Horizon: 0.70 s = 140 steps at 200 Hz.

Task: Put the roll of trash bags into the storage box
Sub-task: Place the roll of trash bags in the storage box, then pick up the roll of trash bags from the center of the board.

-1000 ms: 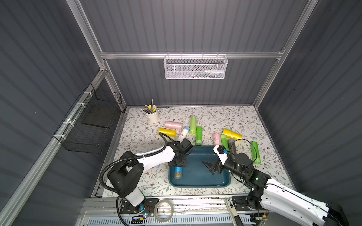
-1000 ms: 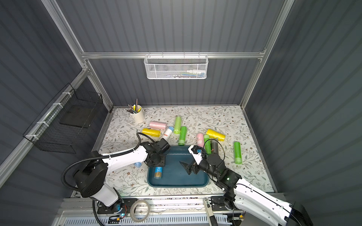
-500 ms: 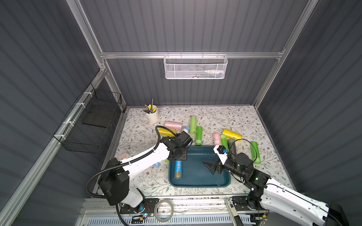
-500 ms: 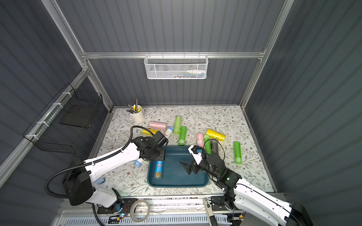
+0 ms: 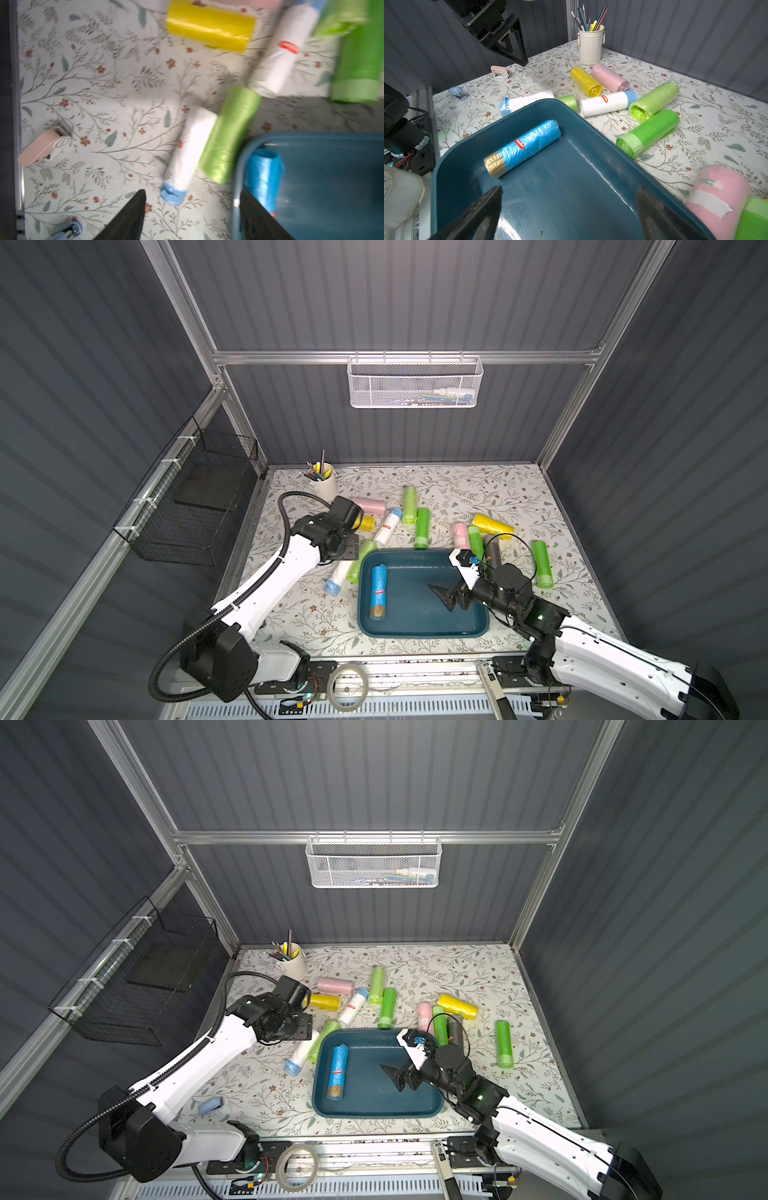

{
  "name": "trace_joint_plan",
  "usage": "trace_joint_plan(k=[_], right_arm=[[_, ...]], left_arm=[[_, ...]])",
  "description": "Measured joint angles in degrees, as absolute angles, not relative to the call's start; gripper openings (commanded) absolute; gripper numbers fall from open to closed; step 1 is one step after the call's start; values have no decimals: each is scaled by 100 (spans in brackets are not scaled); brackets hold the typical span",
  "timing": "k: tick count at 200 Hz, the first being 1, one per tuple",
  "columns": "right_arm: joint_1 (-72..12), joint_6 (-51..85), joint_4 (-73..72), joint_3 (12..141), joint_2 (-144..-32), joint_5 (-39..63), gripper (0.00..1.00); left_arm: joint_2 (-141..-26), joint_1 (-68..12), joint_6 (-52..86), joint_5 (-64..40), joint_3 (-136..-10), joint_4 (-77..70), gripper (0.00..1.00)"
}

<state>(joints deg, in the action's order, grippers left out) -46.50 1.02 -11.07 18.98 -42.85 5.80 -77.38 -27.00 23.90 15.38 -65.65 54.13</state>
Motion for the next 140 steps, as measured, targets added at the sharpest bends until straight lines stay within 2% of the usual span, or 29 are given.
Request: trace_joint_plan(k=[36,86,140], right_arm=[[-4650,102,-1105,1898,-4222,580,99],[-4650,102,-1105,1898,-4128,580,99],[-4650,99,-1105,1898,-4134,582,99]], left_arm=[[-8366,-2235,1852,1297,-6241,5269,76],[-8635,-2093,1573,1068,-6027,4974,71],[-8879,-2088,1389,622,-5865,4713,71]])
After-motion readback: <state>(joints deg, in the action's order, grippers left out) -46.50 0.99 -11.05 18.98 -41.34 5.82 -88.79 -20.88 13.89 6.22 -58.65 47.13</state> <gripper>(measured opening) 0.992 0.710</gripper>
